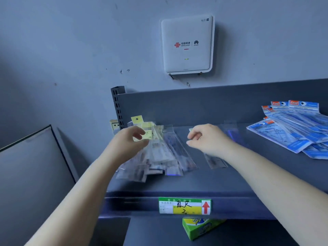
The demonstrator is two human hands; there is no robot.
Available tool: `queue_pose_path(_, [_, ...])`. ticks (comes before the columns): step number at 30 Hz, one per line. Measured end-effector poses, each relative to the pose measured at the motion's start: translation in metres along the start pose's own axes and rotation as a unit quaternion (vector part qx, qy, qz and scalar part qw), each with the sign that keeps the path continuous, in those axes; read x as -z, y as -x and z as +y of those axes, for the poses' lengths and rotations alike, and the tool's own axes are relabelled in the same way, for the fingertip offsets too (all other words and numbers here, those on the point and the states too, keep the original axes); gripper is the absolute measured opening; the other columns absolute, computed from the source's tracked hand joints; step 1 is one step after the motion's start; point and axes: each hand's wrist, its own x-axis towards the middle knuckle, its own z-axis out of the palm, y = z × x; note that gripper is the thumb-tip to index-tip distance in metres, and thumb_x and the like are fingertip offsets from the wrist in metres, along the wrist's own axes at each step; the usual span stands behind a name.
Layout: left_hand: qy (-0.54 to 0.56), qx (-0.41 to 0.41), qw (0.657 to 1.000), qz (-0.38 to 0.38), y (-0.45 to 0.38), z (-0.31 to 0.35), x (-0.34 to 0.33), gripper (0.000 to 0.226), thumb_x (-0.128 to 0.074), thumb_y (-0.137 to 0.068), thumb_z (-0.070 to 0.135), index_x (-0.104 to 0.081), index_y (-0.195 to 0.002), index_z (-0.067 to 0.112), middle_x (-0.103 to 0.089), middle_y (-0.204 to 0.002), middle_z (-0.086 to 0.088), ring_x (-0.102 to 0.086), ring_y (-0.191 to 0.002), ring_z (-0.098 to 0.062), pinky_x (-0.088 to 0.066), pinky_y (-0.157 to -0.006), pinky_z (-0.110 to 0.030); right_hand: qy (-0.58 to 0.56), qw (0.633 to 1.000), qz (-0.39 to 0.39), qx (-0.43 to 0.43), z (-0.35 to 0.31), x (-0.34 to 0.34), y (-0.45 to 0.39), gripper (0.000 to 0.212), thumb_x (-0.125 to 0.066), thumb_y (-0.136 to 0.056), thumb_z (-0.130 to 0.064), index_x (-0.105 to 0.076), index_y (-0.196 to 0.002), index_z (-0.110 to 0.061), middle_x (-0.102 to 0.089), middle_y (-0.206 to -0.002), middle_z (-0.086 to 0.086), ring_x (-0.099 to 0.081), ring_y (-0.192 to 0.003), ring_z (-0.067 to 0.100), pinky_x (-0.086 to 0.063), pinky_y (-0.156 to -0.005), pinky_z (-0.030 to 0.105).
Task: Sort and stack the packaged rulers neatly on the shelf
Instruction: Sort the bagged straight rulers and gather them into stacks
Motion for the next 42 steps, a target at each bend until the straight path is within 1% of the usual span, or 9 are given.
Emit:
queue_pose_path(7, [-0.026, 0.067, 0.997, 0.006, 0.002, -0.043, 0.007, 0.038, -0.062, -0.086, 0.036, -0.058, -0.118, 0.016, -0.060, -0.112, 0.003, -0.052, -0.090, -0.015, -0.039, -0.080, -0.026, 0.010, 0.998, -0.060, 0.010, -0.058, -0.037, -0.014, 0.050, -0.061, -0.086, -0.041, -0.065, -0.105, 0.005, -0.066, -0.108, 0.019, -0.060, -0.101, 0.032, -0.049, -0.085, 0.037])
queue_pose_path(11, [-0.028, 0.104, 0.994, 0.031, 0.000, -0.058, 0.013, 0.046, -0.062, -0.083, 0.043, -0.056, -0.121, 0.017, -0.059, -0.122, 0.002, -0.054, -0.110, -0.022, -0.042, -0.098, -0.037, 0.069, 0.993, -0.089, -0.022, -0.081, -0.052, -0.022, 0.058, -0.055, -0.078, -0.066, -0.045, -0.067, -0.010, -0.046, -0.072, 0.002, -0.047, -0.065, 0.019, -0.035, -0.051, 0.031])
queue_pose_path(14, [-0.010, 0.128, 0.992, 0.018, 0.000, -0.062, 0.016, 0.050, -0.061, -0.081, 0.048, -0.057, -0.118, 0.014, -0.060, -0.110, 0.002, -0.055, -0.098, -0.017, -0.043, -0.087, -0.030, 0.120, 0.986, -0.113, -0.034, -0.088, -0.064, -0.030, 0.069, -0.052, -0.072, -0.076, -0.055, -0.092, -0.010, -0.053, -0.109, 0.007, -0.056, -0.093, 0.022, -0.042, -0.065, 0.029])
queue_pose_path(17, [0.025, 0.137, 0.990, -0.028, -0.001, -0.058, 0.014, 0.048, -0.065, -0.075, 0.055, -0.060, -0.102, 0.016, -0.061, -0.095, 0.000, -0.059, -0.085, -0.020, -0.046, -0.076, -0.028, 0.115, 0.987, -0.101, -0.050, -0.087, -0.067, -0.036, 0.057, -0.062, -0.072, -0.067, -0.050, -0.080, -0.012, -0.058, -0.095, 0.003, -0.055, -0.086, 0.023, -0.041, -0.059, 0.028])
queue_pose_path(20, [-0.032, 0.127, 0.990, -0.049, -0.006, -0.054, 0.009, 0.060, -0.068, -0.066, 0.065, -0.059, -0.107, 0.023, -0.056, -0.089, 0.006, -0.060, -0.101, -0.022, -0.046, -0.093, -0.037, 0.083, 0.989, -0.095, -0.074, -0.082, -0.060, -0.038, 0.058, -0.069, -0.076, -0.053, -0.029, -0.059, -0.014, -0.030, -0.061, 0.000, -0.037, -0.056, 0.017, -0.022, -0.045, 0.027])
queue_pose_path(23, [-0.035, 0.115, 0.992, -0.045, -0.011, -0.052, 0.005, 0.052, -0.068, -0.073, 0.058, -0.062, -0.103, 0.016, -0.049, -0.070, 0.010, -0.059, -0.083, -0.020, -0.044, -0.081, -0.033, 0.003, 0.992, -0.086, -0.094, -0.074, -0.058, -0.039, 0.061, -0.075, -0.076, -0.039, -0.021, -0.058, -0.017, -0.019, -0.060, 0.001, -0.023, -0.050, 0.014, -0.016, -0.045, 0.029])
queue_pose_path(31, [0.120, 0.126, 0.985, -0.015, -0.010, -0.055, 0.013, 0.011, -0.068, -0.083, 0.016, -0.059, -0.077, 0.016, -0.053, -0.061, 0.002, -0.043, -0.048, -0.011, -0.034, -0.046, -0.018, -0.095, 0.991, -0.019, -0.095, -0.057, -0.058, -0.045, 0.033, -0.056, -0.082, -0.007, -0.033, -0.059, -0.014, -0.029, -0.059, 0.005, -0.024, -0.055, 0.020, -0.016, -0.050, 0.026])
queue_pose_path(38, [0.285, 0.159, 0.943, 0.072, -0.011, -0.056, 0.018, 0.020, -0.050, -0.086, -0.003, -0.047, -0.074, 0.013, -0.054, -0.067, -0.005, -0.045, -0.048, -0.013, -0.030, -0.046, -0.023, -0.226, 0.969, 0.066, -0.071, -0.054, -0.028, -0.033, 0.011, -0.047, -0.084, -0.001, -0.055, -0.078, -0.006, -0.046, -0.065, 0.004, -0.038, -0.060, 0.017, -0.029, -0.057, 0.025])
queue_pose_path(42, [0.426, 0.156, 0.887, 0.084, -0.006, -0.047, 0.021, 0.018, -0.047, -0.089, -0.006, -0.039, -0.093, 0.010, -0.064, -0.079, -0.010, -0.060, -0.053, -0.016, -0.042, -0.047, -0.025, -0.251, 0.958, 0.110, -0.091, -0.027, 0.002, -0.021, 0.015, -0.042, -0.080, 0.003, -0.056, -0.080, -0.004, -0.045, -0.057, 0.004, -0.032, -0.046, 0.013, -0.026, -0.039, 0.017])
